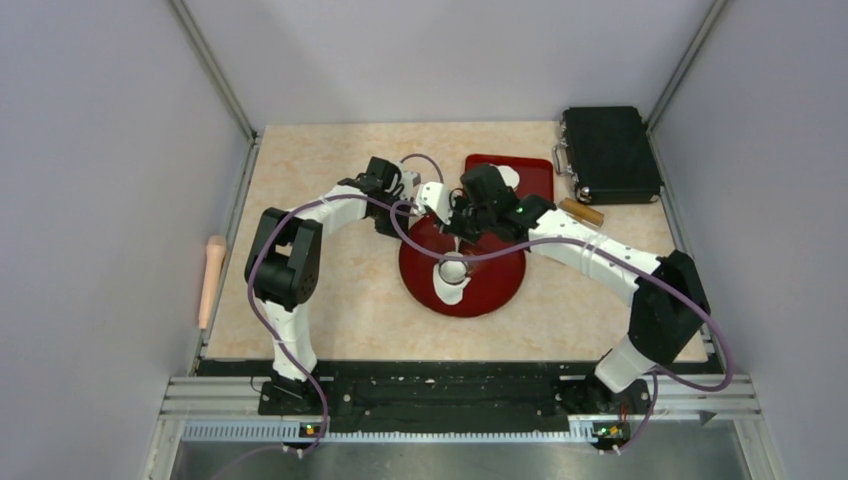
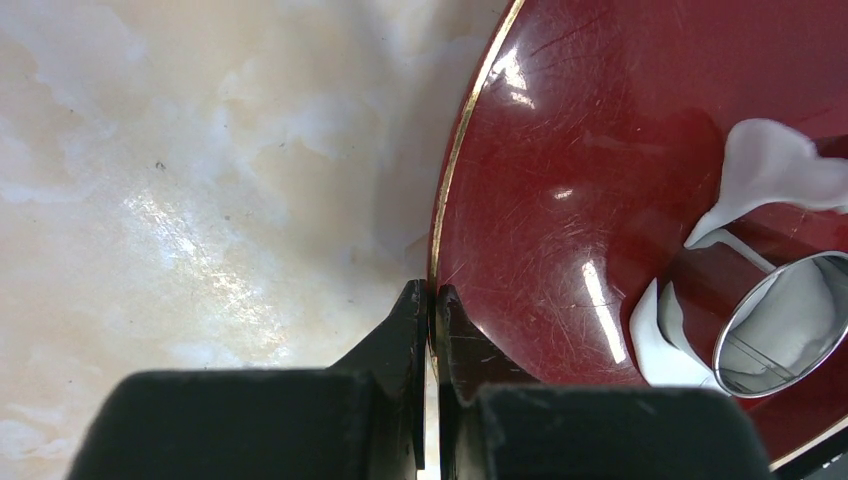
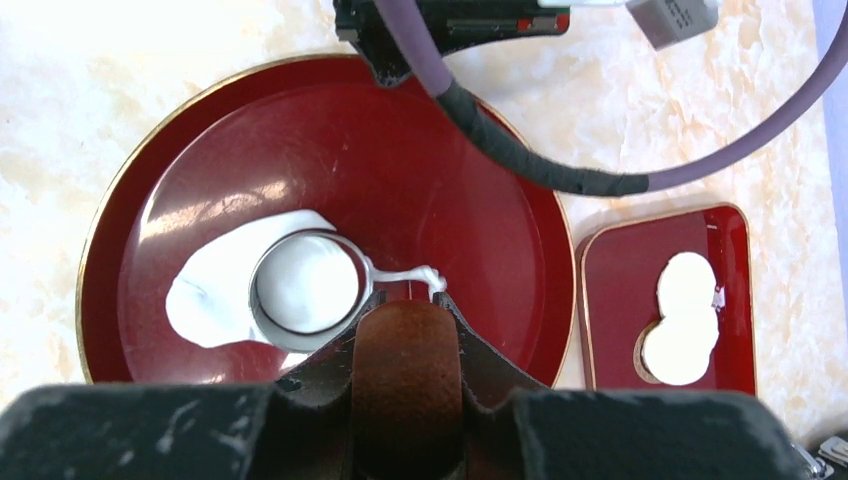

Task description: Roll out the dumpling wrappers from the dough

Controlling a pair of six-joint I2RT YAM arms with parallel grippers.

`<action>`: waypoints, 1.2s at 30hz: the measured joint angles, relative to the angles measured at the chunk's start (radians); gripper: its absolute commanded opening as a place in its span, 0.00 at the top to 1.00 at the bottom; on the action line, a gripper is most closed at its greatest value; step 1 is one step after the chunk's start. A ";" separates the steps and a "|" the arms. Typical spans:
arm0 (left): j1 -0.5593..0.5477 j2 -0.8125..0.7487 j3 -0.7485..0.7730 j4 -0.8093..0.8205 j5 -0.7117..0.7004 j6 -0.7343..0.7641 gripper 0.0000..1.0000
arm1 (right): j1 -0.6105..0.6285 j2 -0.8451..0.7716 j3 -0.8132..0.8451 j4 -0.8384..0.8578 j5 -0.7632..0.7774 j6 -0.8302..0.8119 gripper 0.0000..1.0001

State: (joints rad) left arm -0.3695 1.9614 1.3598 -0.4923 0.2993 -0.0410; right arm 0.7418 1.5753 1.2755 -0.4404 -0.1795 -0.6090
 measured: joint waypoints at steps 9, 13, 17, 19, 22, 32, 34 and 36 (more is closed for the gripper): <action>-0.002 0.000 0.000 -0.001 0.009 0.017 1.00 | 0.000 0.108 0.121 -0.012 -0.041 -0.005 1.00; -0.004 0.000 0.000 -0.003 0.016 0.027 1.00 | 0.000 0.146 0.176 -0.051 -0.080 -0.025 1.00; -0.005 0.000 0.000 -0.006 0.020 0.035 1.00 | 0.000 0.179 0.229 -0.084 -0.095 -0.036 1.00; -0.005 0.000 0.000 -0.006 0.023 0.036 1.00 | 0.000 0.185 0.246 -0.099 -0.083 -0.035 1.00; -0.006 0.001 0.000 -0.008 0.022 0.031 1.00 | 0.000 0.185 0.275 -0.128 -0.043 -0.037 1.00; -0.006 0.007 0.004 -0.007 0.017 -0.071 1.00 | -0.071 -0.115 0.090 -0.128 0.088 0.001 1.00; -0.006 0.007 0.003 -0.005 0.013 -0.105 1.00 | -0.122 -0.218 -0.004 -0.101 0.069 0.045 1.00; -0.006 0.007 -0.002 0.002 0.013 -0.135 1.00 | -0.168 -0.288 -0.074 -0.087 0.043 0.087 1.00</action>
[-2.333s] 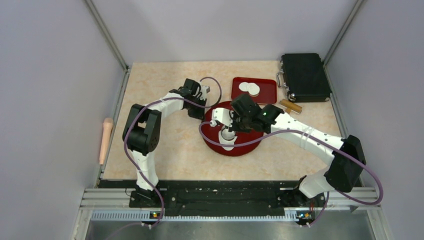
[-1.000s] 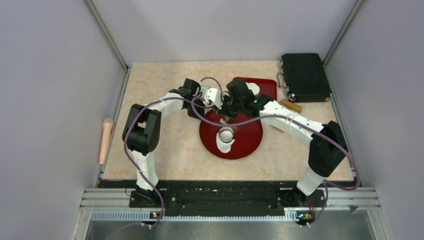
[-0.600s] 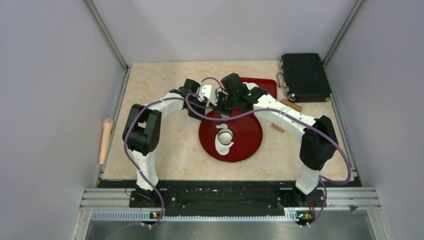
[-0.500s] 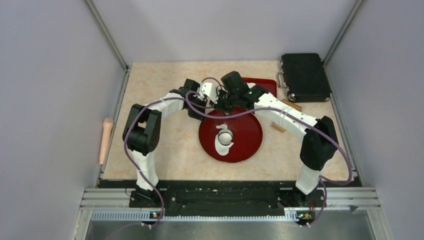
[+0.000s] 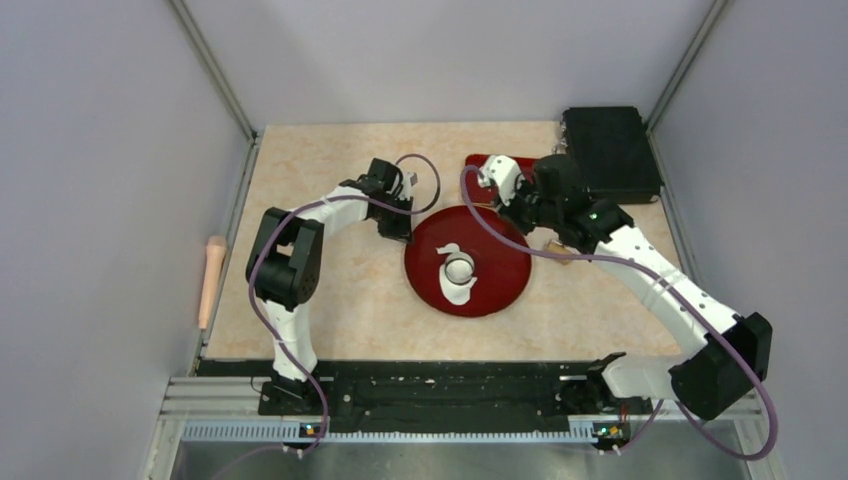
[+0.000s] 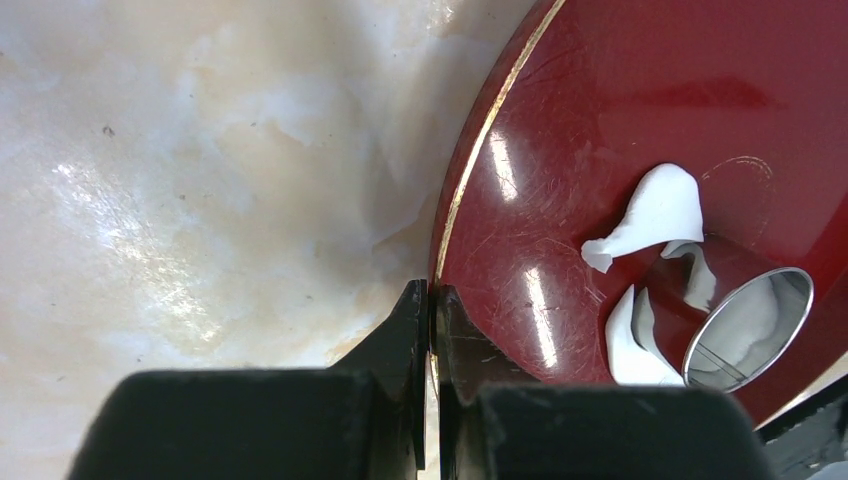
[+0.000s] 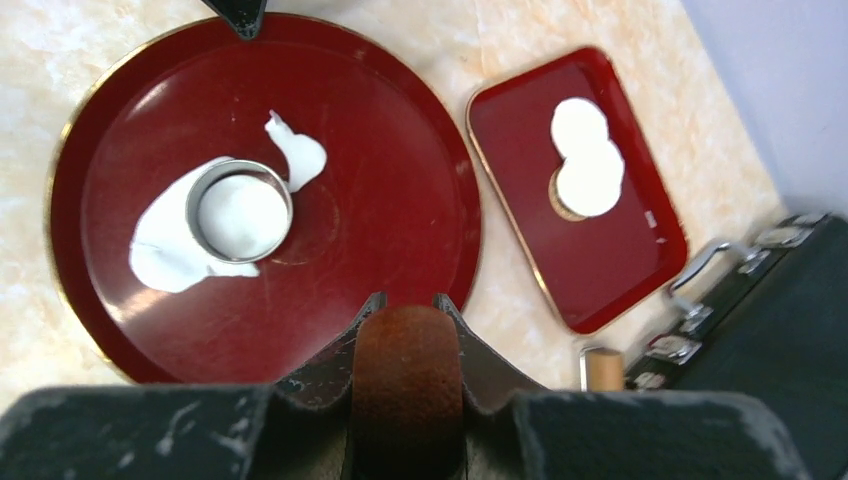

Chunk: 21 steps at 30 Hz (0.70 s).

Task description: Roll out the dumpling wrappers from the dough

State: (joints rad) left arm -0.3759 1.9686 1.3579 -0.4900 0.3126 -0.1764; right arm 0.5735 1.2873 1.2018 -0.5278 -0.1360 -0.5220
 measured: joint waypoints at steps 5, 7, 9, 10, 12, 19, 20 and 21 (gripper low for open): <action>0.000 -0.012 -0.032 0.043 0.008 -0.093 1.00 | -0.086 -0.008 -0.053 0.016 -0.099 0.085 1.00; 0.000 -0.024 -0.057 0.073 0.008 -0.131 1.00 | -0.101 0.009 -0.060 0.019 -0.126 0.108 1.00; 0.001 -0.036 -0.080 0.097 0.008 -0.167 1.00 | -0.107 0.020 -0.063 0.024 -0.141 0.128 1.00; 0.001 -0.042 -0.090 0.106 0.009 -0.180 0.96 | -0.108 0.022 -0.063 0.025 -0.147 0.135 1.00; 0.001 -0.050 -0.100 0.108 0.012 -0.196 0.72 | -0.112 0.023 -0.063 0.033 -0.158 0.149 1.00; 0.026 -0.129 -0.103 0.094 0.025 -0.142 0.17 | -0.138 0.023 -0.066 0.041 -0.203 0.166 1.00; 0.030 -0.142 -0.099 0.098 0.031 -0.121 0.14 | -0.140 0.023 -0.071 0.043 -0.215 0.167 1.00; 0.034 -0.154 -0.086 0.102 0.040 -0.093 0.12 | -0.144 0.025 -0.074 0.043 -0.225 0.168 1.00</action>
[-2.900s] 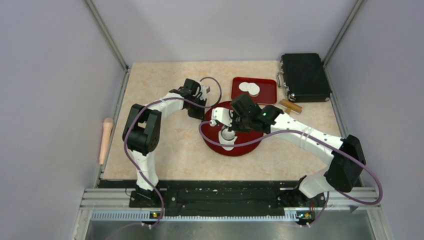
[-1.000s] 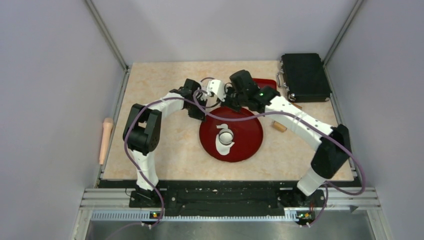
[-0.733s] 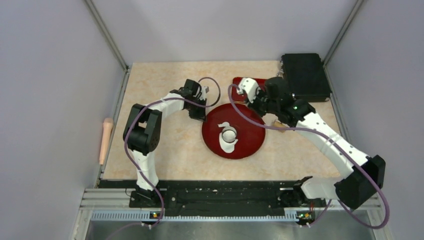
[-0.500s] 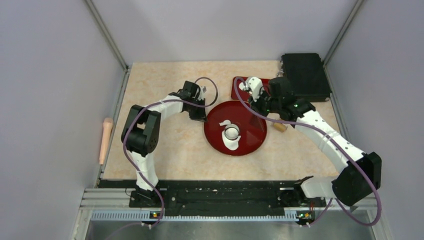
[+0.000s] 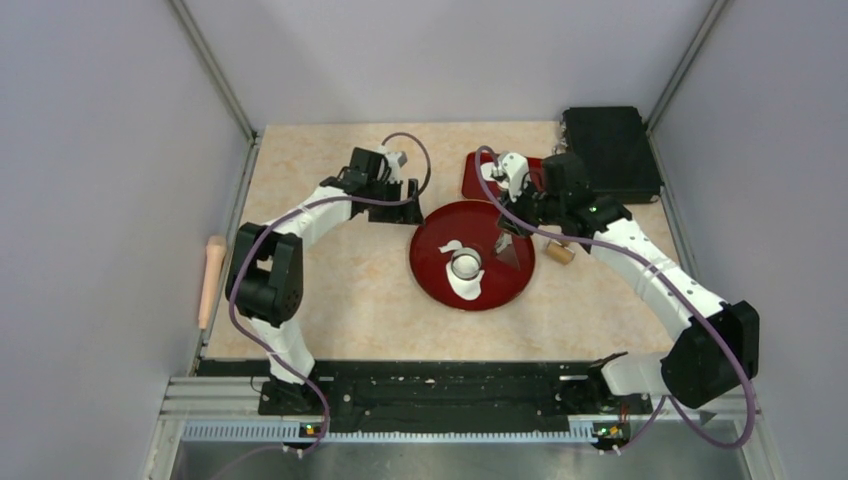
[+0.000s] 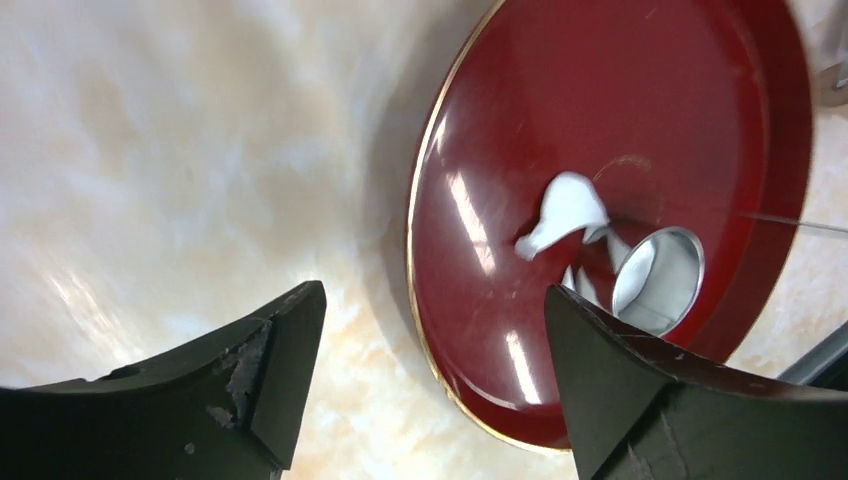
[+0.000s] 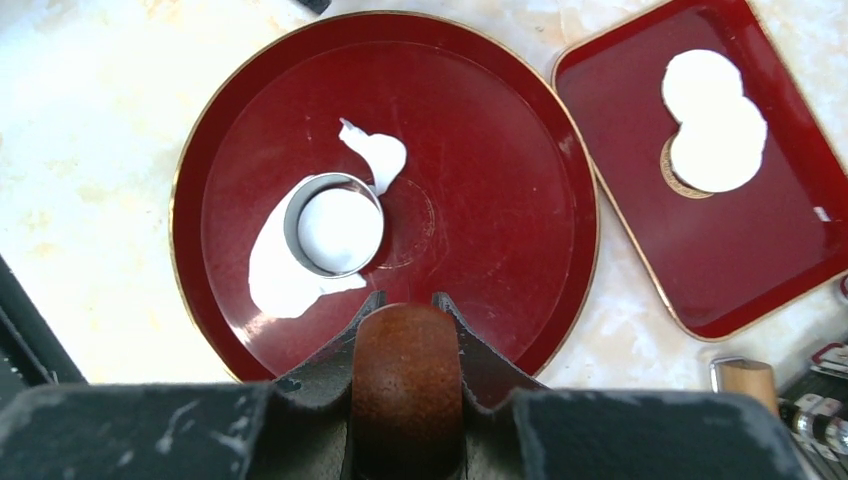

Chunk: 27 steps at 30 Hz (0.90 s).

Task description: Roll out the dumpling wrappers from the dough

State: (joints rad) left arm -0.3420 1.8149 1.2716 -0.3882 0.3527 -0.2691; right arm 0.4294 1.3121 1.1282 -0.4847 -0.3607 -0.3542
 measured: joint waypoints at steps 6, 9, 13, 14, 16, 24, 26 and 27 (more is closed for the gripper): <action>0.003 0.135 0.326 -0.046 0.097 0.237 0.07 | -0.054 0.019 -0.011 0.000 -0.069 0.013 1.00; -0.005 0.288 0.576 -0.108 0.141 0.370 0.08 | -0.069 0.016 -0.028 0.008 -0.087 0.016 1.00; -0.033 0.396 0.700 -0.189 0.145 0.502 0.07 | -0.083 -0.008 -0.069 0.010 -0.108 0.018 1.00; -0.044 0.420 0.717 -0.211 0.137 0.534 0.07 | -0.091 -0.018 -0.075 0.006 -0.114 0.018 1.00; -0.066 0.465 0.742 -0.251 0.120 0.584 0.07 | -0.112 -0.042 -0.082 0.005 -0.126 0.018 1.00; -0.117 0.587 0.805 -0.365 0.076 0.690 0.22 | -0.148 -0.139 -0.083 0.010 -0.171 0.018 1.00; -0.118 0.588 0.806 -0.372 0.061 0.693 0.33 | -0.149 -0.140 -0.084 0.010 -0.182 0.018 1.00; -0.118 0.591 0.806 -0.376 0.051 0.691 0.39 | -0.149 -0.140 -0.084 0.008 -0.186 0.018 1.00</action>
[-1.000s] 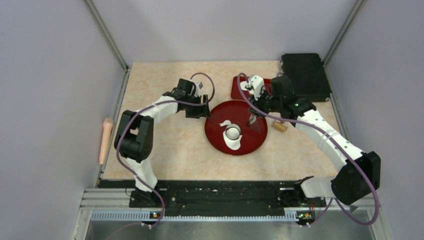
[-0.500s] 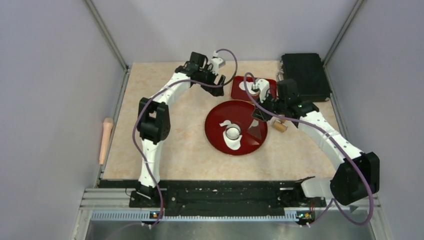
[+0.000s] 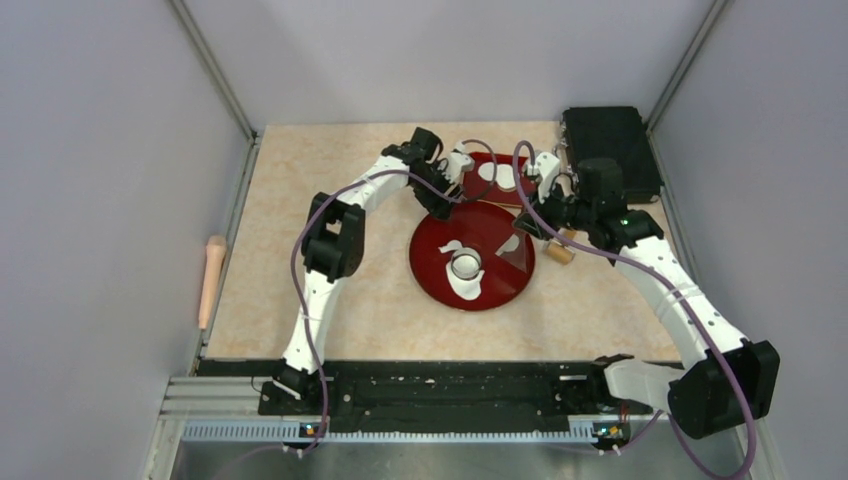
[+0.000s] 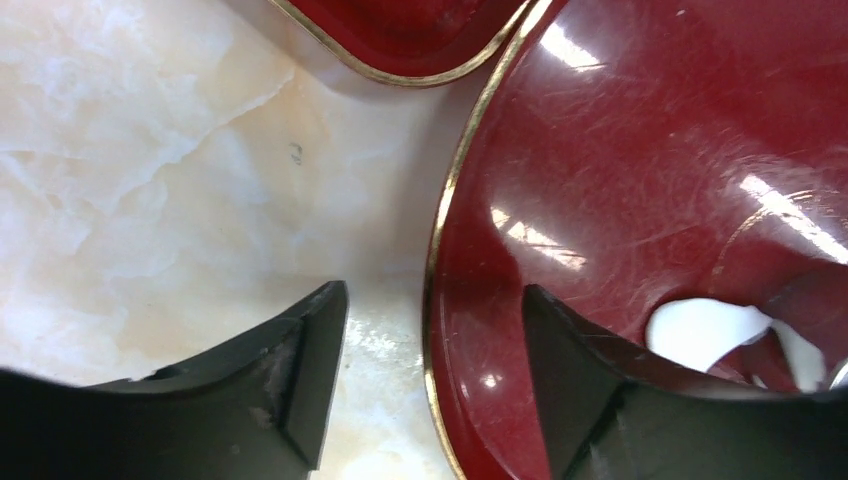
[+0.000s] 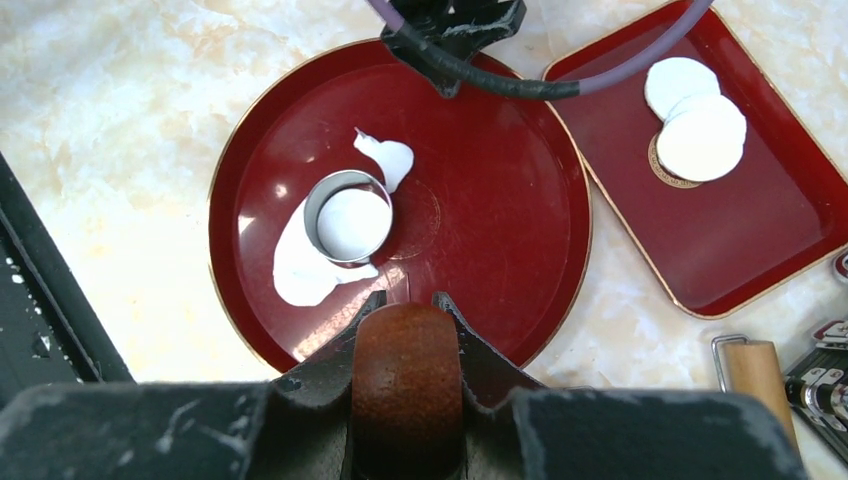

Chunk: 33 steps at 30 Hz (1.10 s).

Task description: Roll out the dumpling wrappers from the dough

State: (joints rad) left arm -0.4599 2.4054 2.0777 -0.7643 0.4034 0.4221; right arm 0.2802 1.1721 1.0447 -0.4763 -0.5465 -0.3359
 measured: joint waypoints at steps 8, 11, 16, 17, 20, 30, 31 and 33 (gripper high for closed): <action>0.001 -0.053 -0.106 0.061 -0.047 -0.053 1.00 | 0.000 0.024 -0.002 -0.003 -0.024 0.008 1.00; 0.001 -0.126 -0.227 0.081 -0.072 -0.111 1.00 | 0.000 0.051 -0.002 -0.003 -0.026 0.016 1.00; 0.006 -0.304 -0.507 0.142 -0.148 -0.238 1.00 | 0.000 0.116 0.006 -0.003 -0.035 0.025 1.00; 0.010 -0.329 -0.543 0.146 -0.162 -0.266 1.00 | 0.000 0.134 0.013 -0.004 -0.038 0.025 1.00; 0.036 -0.375 -0.613 0.156 -0.176 -0.356 1.00 | 0.000 0.190 0.048 -0.006 -0.048 0.025 1.00; 0.119 -0.445 -0.734 0.249 -0.199 -0.600 1.00 | 0.000 0.357 0.195 -0.011 -0.084 0.066 1.00; 0.119 -0.450 -0.743 0.259 -0.204 -0.609 1.00 | 0.000 0.377 0.209 -0.014 -0.084 0.069 1.00; 0.118 -0.454 -0.751 0.268 -0.207 -0.620 1.00 | 0.000 0.411 0.235 -0.016 -0.083 0.071 1.00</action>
State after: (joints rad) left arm -0.3416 1.9511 1.3266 -0.4961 0.1963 -0.1982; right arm 0.2802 1.5829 1.2797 -0.4919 -0.6292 -0.2646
